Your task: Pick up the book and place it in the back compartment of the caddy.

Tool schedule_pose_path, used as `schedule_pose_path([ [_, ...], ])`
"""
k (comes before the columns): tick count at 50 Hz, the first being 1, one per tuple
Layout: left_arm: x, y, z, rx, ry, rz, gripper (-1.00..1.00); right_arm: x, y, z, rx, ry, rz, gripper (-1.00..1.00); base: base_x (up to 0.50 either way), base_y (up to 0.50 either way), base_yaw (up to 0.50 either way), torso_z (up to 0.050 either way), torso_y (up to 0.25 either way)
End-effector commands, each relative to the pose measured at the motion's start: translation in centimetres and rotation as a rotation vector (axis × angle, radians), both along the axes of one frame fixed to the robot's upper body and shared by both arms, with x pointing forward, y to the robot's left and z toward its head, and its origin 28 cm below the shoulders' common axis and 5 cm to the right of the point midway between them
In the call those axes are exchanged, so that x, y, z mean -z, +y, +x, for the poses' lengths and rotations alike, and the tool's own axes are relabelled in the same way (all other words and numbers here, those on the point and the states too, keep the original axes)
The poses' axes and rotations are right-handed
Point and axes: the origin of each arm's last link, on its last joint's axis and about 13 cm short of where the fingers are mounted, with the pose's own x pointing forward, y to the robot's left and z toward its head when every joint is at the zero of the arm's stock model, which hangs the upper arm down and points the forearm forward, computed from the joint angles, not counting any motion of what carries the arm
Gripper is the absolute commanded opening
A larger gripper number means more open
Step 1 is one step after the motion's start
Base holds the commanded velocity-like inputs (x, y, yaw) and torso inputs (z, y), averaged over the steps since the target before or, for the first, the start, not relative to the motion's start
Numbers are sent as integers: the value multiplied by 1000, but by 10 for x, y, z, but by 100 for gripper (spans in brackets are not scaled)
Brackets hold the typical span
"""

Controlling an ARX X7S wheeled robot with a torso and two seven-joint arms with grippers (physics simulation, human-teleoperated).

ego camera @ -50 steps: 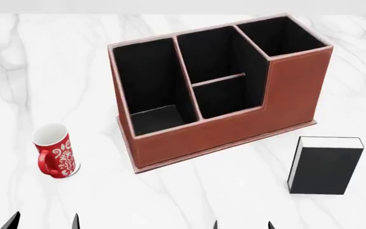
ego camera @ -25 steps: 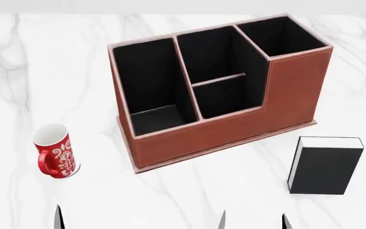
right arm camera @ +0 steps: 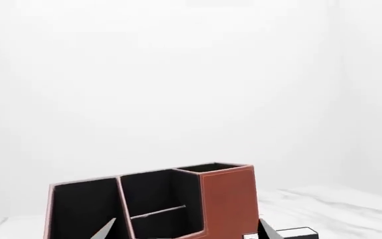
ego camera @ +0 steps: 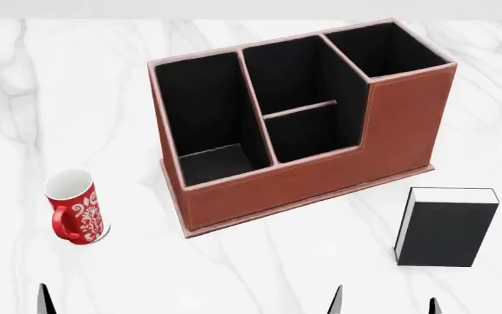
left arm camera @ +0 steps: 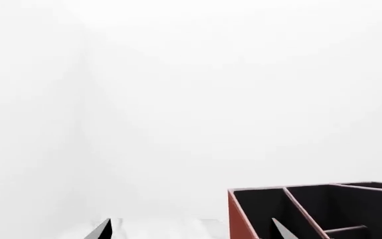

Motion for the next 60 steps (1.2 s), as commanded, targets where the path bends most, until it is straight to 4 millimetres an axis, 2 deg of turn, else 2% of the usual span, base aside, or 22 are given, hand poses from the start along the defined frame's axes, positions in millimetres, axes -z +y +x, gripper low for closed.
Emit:
schedule_pose_path([
  [1, -3, 0, -7, 3, -80, -3, 100, -5, -2, -8, 25, -90, 20, 100, 0, 0, 0, 0, 0],
  [16, -4, 1, -9, -2, -137, 4, 100, -5, -2, -11, 29, -136, 22, 100, 0, 0, 0, 0, 0],
  [60, -10, 6, -6, -50, -189, -35, 100, -7, -4, -12, 32, -126, 45, 100, 0, -38, 0, 0, 0],
])
